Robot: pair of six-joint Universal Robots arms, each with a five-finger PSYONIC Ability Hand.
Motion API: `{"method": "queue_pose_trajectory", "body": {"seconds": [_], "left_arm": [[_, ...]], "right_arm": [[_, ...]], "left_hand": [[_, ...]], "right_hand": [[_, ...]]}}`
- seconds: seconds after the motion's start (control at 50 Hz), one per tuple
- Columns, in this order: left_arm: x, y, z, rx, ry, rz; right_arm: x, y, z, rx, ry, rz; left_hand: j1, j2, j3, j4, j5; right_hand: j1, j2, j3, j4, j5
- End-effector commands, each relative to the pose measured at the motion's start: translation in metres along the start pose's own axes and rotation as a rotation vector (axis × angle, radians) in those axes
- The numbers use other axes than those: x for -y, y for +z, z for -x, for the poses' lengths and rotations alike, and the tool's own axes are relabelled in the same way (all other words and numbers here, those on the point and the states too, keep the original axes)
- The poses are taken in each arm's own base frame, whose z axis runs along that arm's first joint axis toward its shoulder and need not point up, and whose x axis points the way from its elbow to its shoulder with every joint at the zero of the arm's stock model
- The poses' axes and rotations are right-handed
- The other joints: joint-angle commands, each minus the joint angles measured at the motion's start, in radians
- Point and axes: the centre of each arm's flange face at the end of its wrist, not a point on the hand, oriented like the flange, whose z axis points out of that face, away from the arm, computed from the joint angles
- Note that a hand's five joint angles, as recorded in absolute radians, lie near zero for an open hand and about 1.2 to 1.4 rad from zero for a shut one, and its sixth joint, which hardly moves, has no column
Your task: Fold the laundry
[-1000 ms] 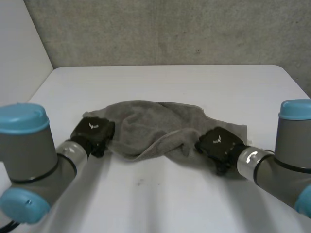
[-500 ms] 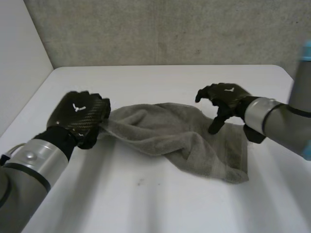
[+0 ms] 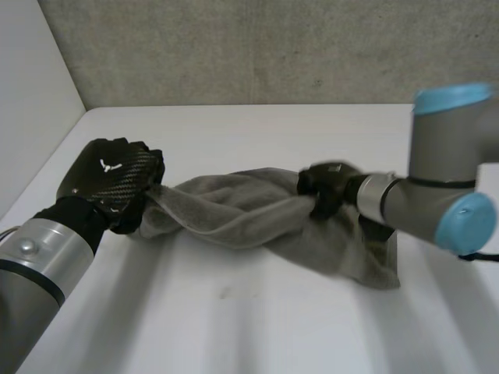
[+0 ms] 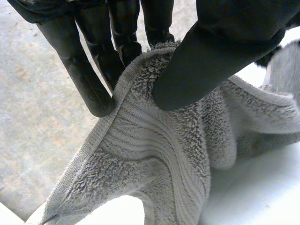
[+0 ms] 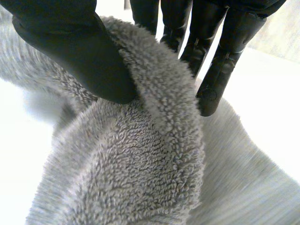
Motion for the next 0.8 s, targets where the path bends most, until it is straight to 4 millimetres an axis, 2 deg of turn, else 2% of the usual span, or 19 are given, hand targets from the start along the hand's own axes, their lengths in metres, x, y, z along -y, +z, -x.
{"method": "queue_pose_trajectory", "body": {"seconds": [0.02, 0.12, 0.18, 0.3, 0.38, 0.42, 0.44, 0.48, 0.5, 0.52, 0.54, 0.58, 0.6, 0.64, 0.66, 0.68, 0.7, 0.74, 0.8], "left_arm": [[0.002, 0.008, 0.016, 0.056, 0.01, -0.003], [-0.009, 0.013, 0.027, 0.087, 0.027, 0.044], [-0.017, 0.012, 0.024, 0.063, 0.033, 0.087], [-0.068, 0.021, -0.003, -0.129, -0.003, 0.337], [-0.091, 0.035, -0.013, -0.194, 0.025, 0.433], [-0.105, 0.063, -0.013, -0.209, 0.103, 0.452], [-0.105, 0.063, -0.013, -0.209, 0.103, 0.452], [-0.098, 0.096, -0.004, -0.167, 0.193, 0.391], [-0.098, 0.096, -0.004, -0.167, 0.193, 0.39], [-0.084, 0.113, 0.004, -0.122, 0.229, 0.331], [-0.084, 0.113, 0.004, -0.122, 0.23, 0.33], [-0.033, 0.15, 0.027, 0.008, 0.289, 0.111], [-0.033, 0.15, 0.027, 0.009, 0.29, 0.11], [0.043, 0.175, 0.054, 0.18, 0.323, -0.205], [0.043, 0.175, 0.054, 0.181, 0.323, -0.207], [0.08, 0.178, 0.066, 0.265, 0.329, -0.359], [0.081, 0.178, 0.066, 0.266, 0.329, -0.36], [0.128, 0.176, 0.083, 0.406, 0.327, -0.577], [0.144, 0.172, 0.088, 0.465, 0.321, -0.676]], "right_arm": [[0.051, -0.061, -0.009, -0.082, -0.079, -0.176], [0.04, -0.09, -0.005, -0.085, -0.217, -0.078], [0.021, -0.105, 0.007, -0.036, -0.327, 0.046], [-0.024, -0.121, 0.026, 0.118, -0.497, 0.298], [-0.034, -0.112, 0.024, 0.14, -0.544, 0.336], [-0.035, -0.089, 0.009, 0.089, -0.563, 0.355], [-0.035, -0.088, 0.009, 0.089, -0.563, 0.355], [-0.019, -0.065, -0.009, -0.027, -0.615, 0.31], [-0.019, -0.065, -0.009, -0.028, -0.615, 0.31], [-0.004, -0.056, -0.017, -0.104, -0.647, 0.251], [-0.003, -0.056, -0.017, -0.104, -0.647, 0.251], [0.051, -0.042, -0.032, -0.303, -0.711, 0.023], [0.051, -0.042, -0.032, -0.304, -0.712, 0.021], [0.12, -0.045, -0.04, -0.517, -0.726, -0.319], [0.12, -0.045, -0.04, -0.517, -0.726, -0.321], [0.15, -0.054, -0.04, -0.6, -0.718, -0.493], [0.151, -0.054, -0.04, -0.601, -0.718, -0.495], [0.19, -0.078, -0.037, -0.719, -0.719, -0.776], [0.201, -0.096, -0.032, -0.783, -0.736, -0.921]], "left_hand": [[0.222, 0.18, 0.182, 0.179, 0.189], [0.222, 0.18, 0.182, 0.179, 0.189], [0.222, 0.18, 0.182, 0.179, 0.189], [0.222, 0.18, 0.182, 0.179, 0.189], [0.222, 0.18, 0.182, 0.179, 0.189], [0.222, 0.18, 0.182, 0.179, 0.189], [0.222, 0.18, 0.182, 0.179, 0.189], [0.222, 0.18, 0.182, 0.179, 0.189], [0.222, 0.18, 0.182, 0.179, 0.189], [0.222, 0.18, 0.182, 0.179, 0.189], [0.222, 0.18, 0.182, 0.179, 0.189], [0.222, 0.18, 0.182, 0.179, 0.189], [0.222, 0.18, 0.182, 0.179, 0.189], [0.222, 0.18, 0.182, 0.179, 0.189], [0.222, 0.18, 0.182, 0.179, 0.189], [0.222, 0.18, 0.182, 0.179, 0.189], [0.222, 0.18, 0.182, 0.179, 0.189], [0.222, 0.18, 0.182, 0.179, 0.189], [0.222, 0.18, 0.182, 0.179, 0.189]], "right_hand": [[0.432, 0.225, 0.223, 0.209, 0.252], [0.432, 0.225, 0.223, 0.209, 0.252], [0.432, 0.225, 0.223, 0.209, 0.252], [0.432, 0.225, 0.223, 0.209, 0.252], [0.432, 0.225, 0.223, 0.209, 0.252], [0.432, 0.225, 0.223, 0.209, 0.252], [0.432, 0.225, 0.223, 0.209, 0.252], [0.432, 0.225, 0.223, 0.209, 0.252], [0.432, 0.225, 0.223, 0.209, 0.252], [0.432, 0.225, 0.223, 0.209, 0.252], [0.432, 0.225, 0.223, 0.209, 0.252], [0.432, 0.225, 0.223, 0.209, 0.252], [0.432, 0.225, 0.223, 0.209, 0.252], [0.432, 0.225, 0.223, 0.209, 0.252], [0.432, 0.225, 0.223, 0.209, 0.252], [0.432, 0.225, 0.223, 0.209, 0.252], [0.432, 0.225, 0.223, 0.209, 0.252], [0.432, 0.225, 0.223, 0.209, 0.252], [0.432, 0.225, 0.223, 0.209, 0.252]]}}
